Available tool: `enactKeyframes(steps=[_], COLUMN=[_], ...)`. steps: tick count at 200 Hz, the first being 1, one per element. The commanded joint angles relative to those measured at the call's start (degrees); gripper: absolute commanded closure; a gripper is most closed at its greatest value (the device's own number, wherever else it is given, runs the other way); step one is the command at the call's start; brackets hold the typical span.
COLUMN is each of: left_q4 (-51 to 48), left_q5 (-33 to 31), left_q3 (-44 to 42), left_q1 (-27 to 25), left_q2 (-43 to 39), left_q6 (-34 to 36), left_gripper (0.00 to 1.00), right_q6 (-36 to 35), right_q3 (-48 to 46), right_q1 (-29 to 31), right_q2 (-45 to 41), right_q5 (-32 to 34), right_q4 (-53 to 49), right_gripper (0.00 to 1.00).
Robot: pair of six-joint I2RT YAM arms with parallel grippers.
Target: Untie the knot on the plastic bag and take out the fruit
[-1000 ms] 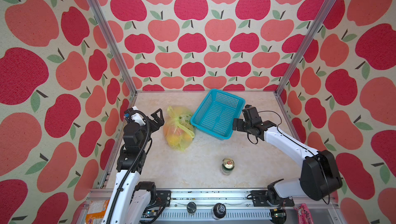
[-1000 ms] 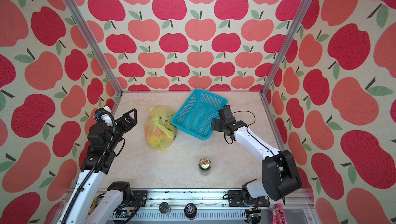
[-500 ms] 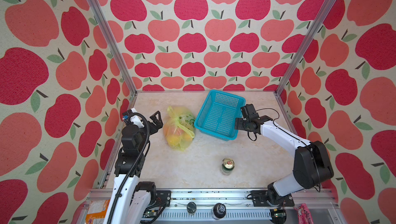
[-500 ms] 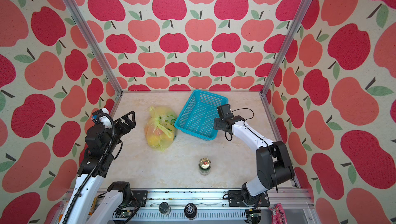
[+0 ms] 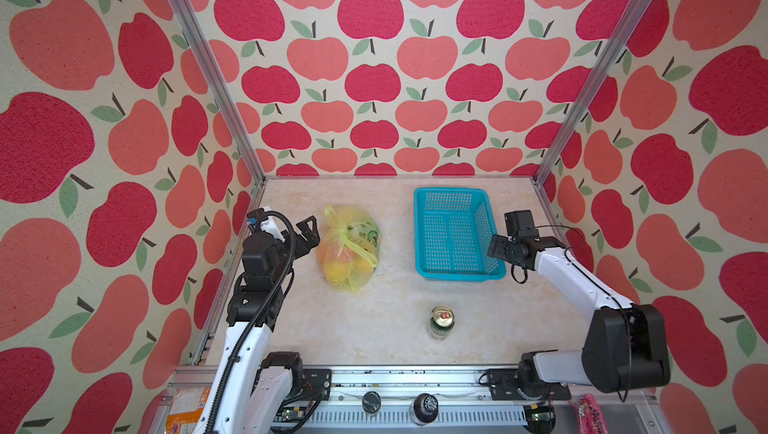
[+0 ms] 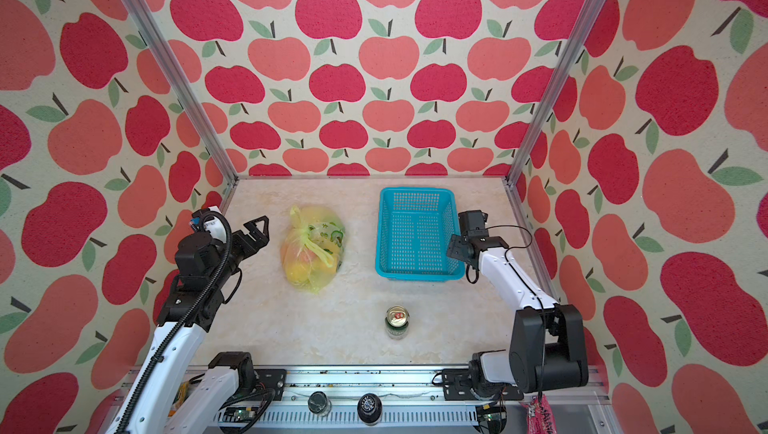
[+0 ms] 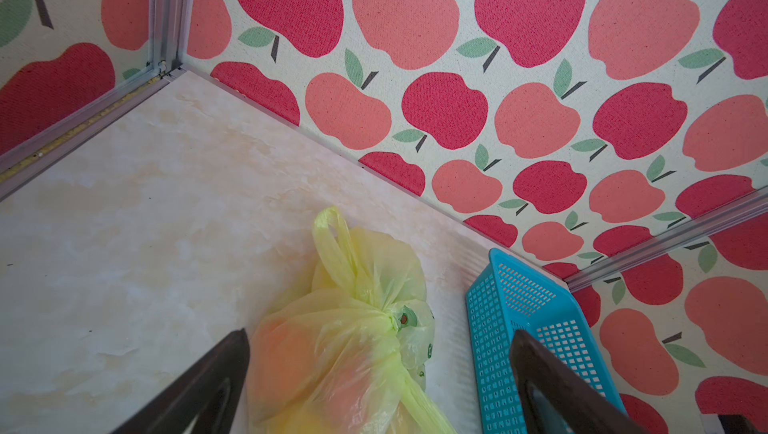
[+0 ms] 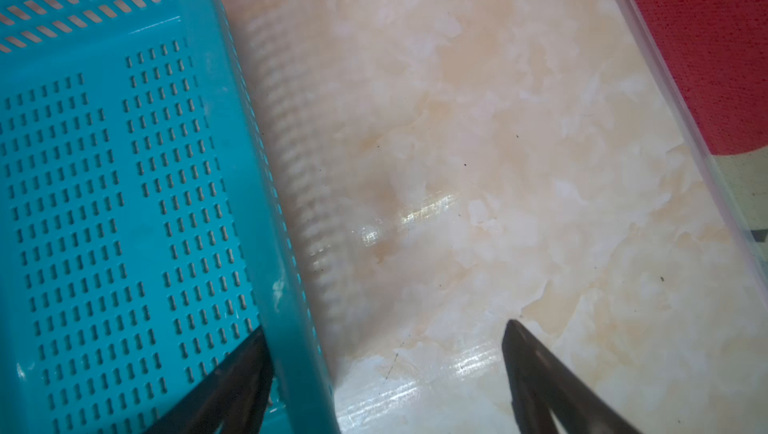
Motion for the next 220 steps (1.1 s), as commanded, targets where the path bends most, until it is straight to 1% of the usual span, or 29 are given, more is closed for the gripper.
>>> enactKeyframes(steps=[1,10,27,43,66,88,104,116,126,138,153,165,179,195,197,208,220], left_q4=[-1.76,-2.08,-2.45,-3.73,-7.09,-8.86,-9.31,-9.33,-9.25,-9.31,-9.05,-8.82,-8.46,-7.76,-7.69,-7.07,-6.45], left_q5=[2.76,3.95,5.89,5.41,1.32,0.02,-0.51,-0.56,-0.64,-1.26,-2.36,-2.39,-1.81,-0.94,-0.81,-0.43,-0.11], left_q3=[3.70,4.52,5.82,7.35,10.79,13.45,14.45,14.65,14.52,14.41,14.03,13.54,12.96,11.84,11.72,10.83,9.84], left_q1=[0.26,0.22,0.00,-1.09,-4.62,-7.02,-7.97,-8.13,-8.17,-8.14,-7.98,-7.63,-6.80,-5.54,-5.44,-4.42,-3.30], left_q2=[2.86,4.57,7.80,10.44,14.61,18.11,20.71,21.22,21.22,20.91,20.44,19.83,19.00,18.66,17.47,16.08,14.55], left_q6=[1.99,2.16,2.46,3.62,5.93,7.07,7.33,7.43,7.35,7.28,6.74,6.42,5.90,5.24,5.12,4.64,4.06], left_gripper=[0.01,0.00,0.03,0.06,0.07,0.07,0.07,0.07,0.07,0.05,0.00,0.01,0.01,0.01,0.01,0.01,0.01], right_q6=[-0.45,-0.18,0.13,0.05,-1.02,-2.95,-6.10,-9.12,-11.84,-15.69,-21.58,-24.39,-24.60,-22.23,-21.96,-21.41,-21.57], right_q3=[-0.96,-1.31,-2.14,-2.62,-3.23,-4.70,-5.69,-4.98,-3.31,-1.23,0.80,3.53,9.27,15.61,16.20,17.14,16.39], right_q1=[-0.08,0.16,1.28,3.91,11.23,19.23,26.73,33.10,38.65,44.61,50.48,54.14,56.07,56.43,56.50,56.65,57.13], right_q2=[-3.51,-5.01,-8.72,-13.06,-20.70,-27.17,-28.69,-27.03,-24.13,-19.30,-11.88,-5.02,2.98,9.99,10.59,12.75,14.13], right_q5=[-0.22,-0.66,-0.58,1.36,5.92,6.34,5.47,6.68,9.98,13.94,13.78,14.22,12.34,6.66,6.02,2.69,1.69], right_q4=[-1.10,-0.96,-0.76,-0.76,0.42,5.55,11.71,15.12,16.82,20.29,27.15,31.03,30.13,27.01,26.95,28.80,32.43], right_gripper=[0.13,0.12,0.12,0.11,0.11,0.12,0.13,0.14,0.15,0.18,0.19,0.18,0.18,0.18,0.18,0.18,0.15])
